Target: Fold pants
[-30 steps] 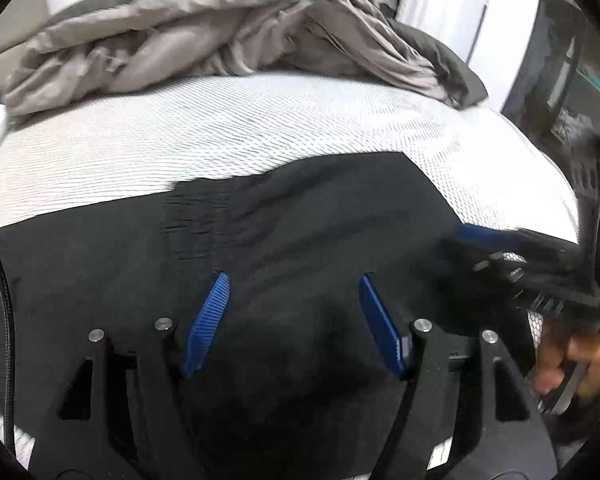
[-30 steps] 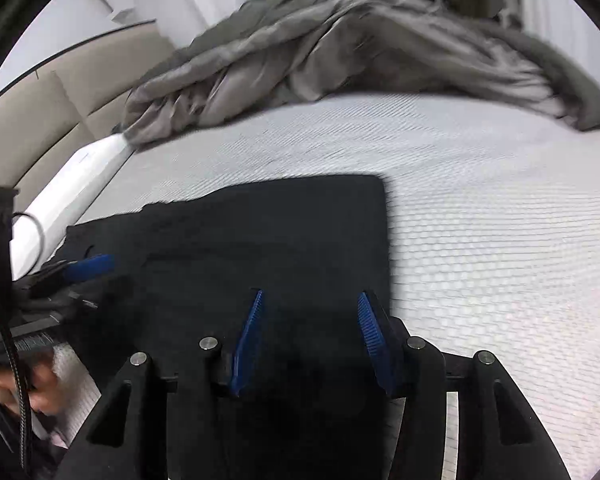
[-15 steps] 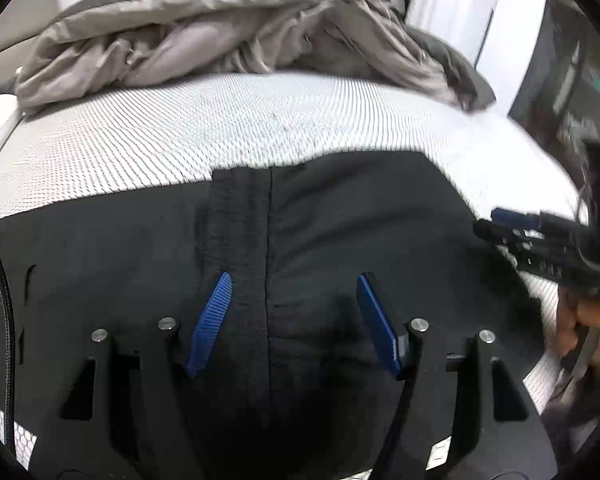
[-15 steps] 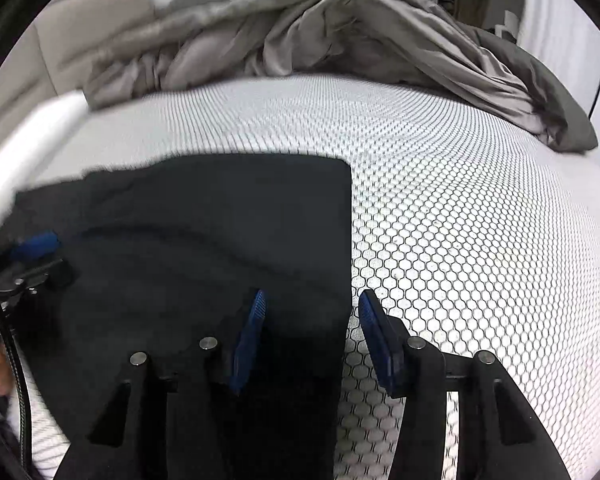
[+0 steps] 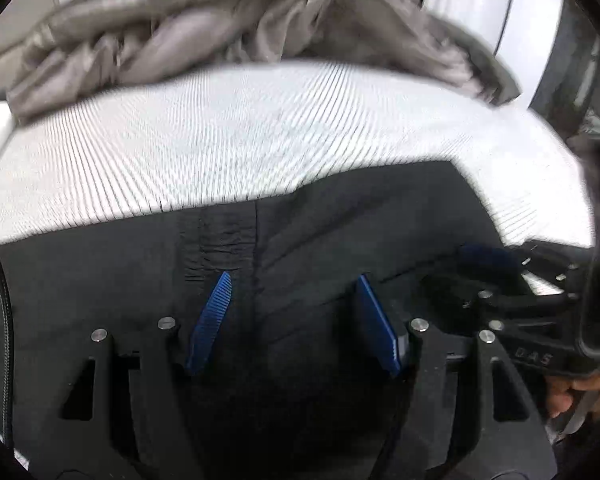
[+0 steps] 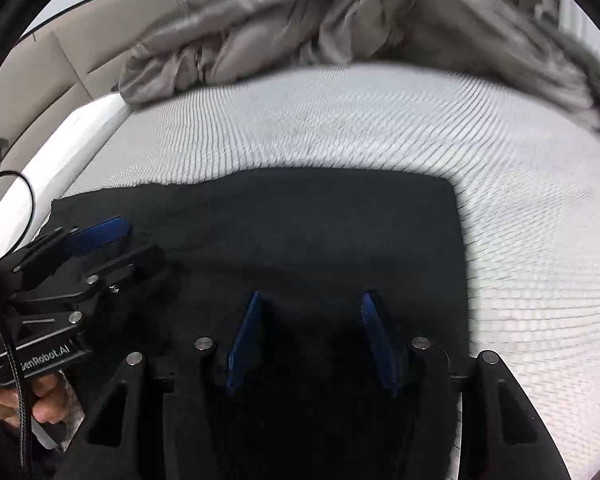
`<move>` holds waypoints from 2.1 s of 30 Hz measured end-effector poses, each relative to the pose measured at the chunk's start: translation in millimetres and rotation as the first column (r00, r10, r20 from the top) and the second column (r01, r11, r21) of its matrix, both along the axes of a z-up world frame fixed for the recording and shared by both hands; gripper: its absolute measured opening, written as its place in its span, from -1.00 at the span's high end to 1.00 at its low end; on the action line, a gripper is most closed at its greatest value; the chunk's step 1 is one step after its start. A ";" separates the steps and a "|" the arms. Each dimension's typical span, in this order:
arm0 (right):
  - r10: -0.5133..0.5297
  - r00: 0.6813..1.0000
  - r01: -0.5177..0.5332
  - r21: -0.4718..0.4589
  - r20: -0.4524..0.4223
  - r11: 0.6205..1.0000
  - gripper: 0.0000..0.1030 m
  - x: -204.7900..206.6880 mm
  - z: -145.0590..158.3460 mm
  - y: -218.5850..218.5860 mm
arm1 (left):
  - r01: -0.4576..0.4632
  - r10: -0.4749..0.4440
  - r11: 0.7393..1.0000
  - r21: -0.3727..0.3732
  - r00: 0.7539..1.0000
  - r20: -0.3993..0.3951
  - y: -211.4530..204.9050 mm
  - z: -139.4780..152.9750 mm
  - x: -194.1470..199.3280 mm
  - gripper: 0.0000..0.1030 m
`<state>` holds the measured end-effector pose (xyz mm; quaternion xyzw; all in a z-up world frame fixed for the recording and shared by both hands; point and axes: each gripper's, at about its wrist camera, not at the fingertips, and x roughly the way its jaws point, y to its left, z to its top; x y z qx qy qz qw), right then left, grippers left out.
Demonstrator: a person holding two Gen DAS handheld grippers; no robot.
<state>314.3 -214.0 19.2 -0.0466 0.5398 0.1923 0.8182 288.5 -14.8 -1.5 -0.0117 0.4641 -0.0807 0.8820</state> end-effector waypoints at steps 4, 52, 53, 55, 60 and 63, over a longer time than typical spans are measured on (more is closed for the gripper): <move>0.038 0.999 -0.035 -0.101 0.032 0.994 -0.03 4.3 0.2 -15.5 | -0.054 0.054 0.998 -0.007 0.998 -0.037 19.2 -13.0 9.1 -0.54; -0.014 0.994 0.016 -0.014 0.112 1.000 0.15 26.2 28.1 15.9 | -0.082 0.083 0.987 -0.139 0.997 -0.002 9.0 4.1 32.4 0.60; 0.005 0.993 -0.004 -0.009 0.121 1.000 0.14 32.6 24.0 23.7 | -0.084 0.084 0.985 -0.148 0.996 -0.006 9.4 0.5 37.1 0.60; 0.018 0.995 -0.012 -0.064 0.100 0.998 0.12 44.2 9.0 30.5 | -0.085 0.083 0.982 -0.169 0.996 -0.017 13.8 -6.9 43.6 0.60; -0.057 0.988 0.097 -0.292 0.144 0.951 0.12 51.3 -1.5 -2.1 | -0.061 0.057 0.960 -0.272 0.998 -0.020 33.0 -14.2 42.1 0.73; -0.147 0.978 0.183 -0.272 0.149 0.945 0.08 55.5 4.1 -36.1 | -0.053 0.047 0.959 -0.278 0.999 -0.025 38.3 -12.5 39.2 0.73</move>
